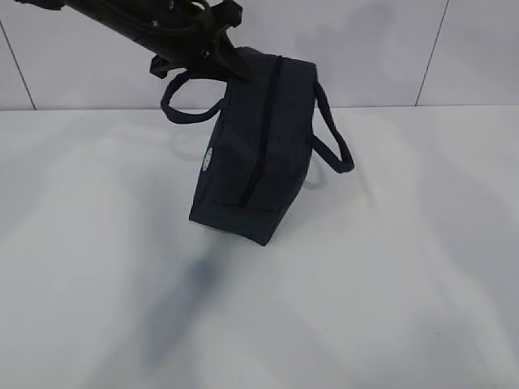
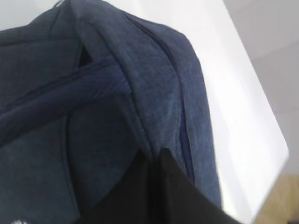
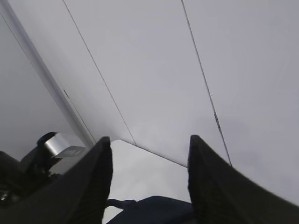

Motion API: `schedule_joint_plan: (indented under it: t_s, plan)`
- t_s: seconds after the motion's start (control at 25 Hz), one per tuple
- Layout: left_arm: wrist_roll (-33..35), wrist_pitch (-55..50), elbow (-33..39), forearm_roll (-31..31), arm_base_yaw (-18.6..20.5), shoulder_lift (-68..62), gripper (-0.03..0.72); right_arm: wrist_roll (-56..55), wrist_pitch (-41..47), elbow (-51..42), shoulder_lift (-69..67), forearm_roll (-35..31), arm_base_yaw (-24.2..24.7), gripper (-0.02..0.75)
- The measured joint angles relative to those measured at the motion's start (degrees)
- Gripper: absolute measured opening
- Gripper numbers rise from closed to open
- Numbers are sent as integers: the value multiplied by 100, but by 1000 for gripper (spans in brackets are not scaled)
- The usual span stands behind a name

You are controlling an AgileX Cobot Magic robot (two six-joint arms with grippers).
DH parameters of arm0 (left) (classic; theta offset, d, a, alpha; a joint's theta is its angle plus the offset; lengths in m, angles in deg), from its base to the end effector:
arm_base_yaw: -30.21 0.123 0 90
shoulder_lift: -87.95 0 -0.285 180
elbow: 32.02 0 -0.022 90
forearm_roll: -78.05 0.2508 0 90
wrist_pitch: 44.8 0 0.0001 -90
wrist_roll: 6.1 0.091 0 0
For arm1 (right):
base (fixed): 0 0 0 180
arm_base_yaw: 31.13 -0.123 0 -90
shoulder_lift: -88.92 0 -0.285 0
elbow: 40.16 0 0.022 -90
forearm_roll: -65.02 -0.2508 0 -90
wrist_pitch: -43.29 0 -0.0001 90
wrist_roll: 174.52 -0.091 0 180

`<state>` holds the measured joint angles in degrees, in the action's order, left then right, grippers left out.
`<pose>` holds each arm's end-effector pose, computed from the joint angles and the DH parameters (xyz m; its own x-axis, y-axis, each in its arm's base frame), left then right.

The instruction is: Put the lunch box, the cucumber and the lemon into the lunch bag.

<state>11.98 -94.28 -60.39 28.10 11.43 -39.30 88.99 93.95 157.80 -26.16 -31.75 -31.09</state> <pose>0.4328 -0.2032 0.2797 -0.8567 0.0029 -0.5158 0.3799 0.6799 -0.6272 0.4306 0.0697 0.3730 -0.2079 0.1884 -0.9598 -0.7390 0.6127 0.2803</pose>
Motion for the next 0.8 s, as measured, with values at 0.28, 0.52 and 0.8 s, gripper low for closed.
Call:
schedule_joint_plan:
  t_s: [0.28, 0.52, 0.8]
  plan:
    - [84, 303, -59, -99, 291, -339, 38, -477, 11, 0, 0, 160, 0, 400]
    - [136, -321, -118, -96, 648, -339, 351, -803, 37, 0, 0, 353, 0, 400]
    - [353, -485, -118, -62, 1067, -9, 420, -1983, 2, 313, 0, 689, 0, 397]
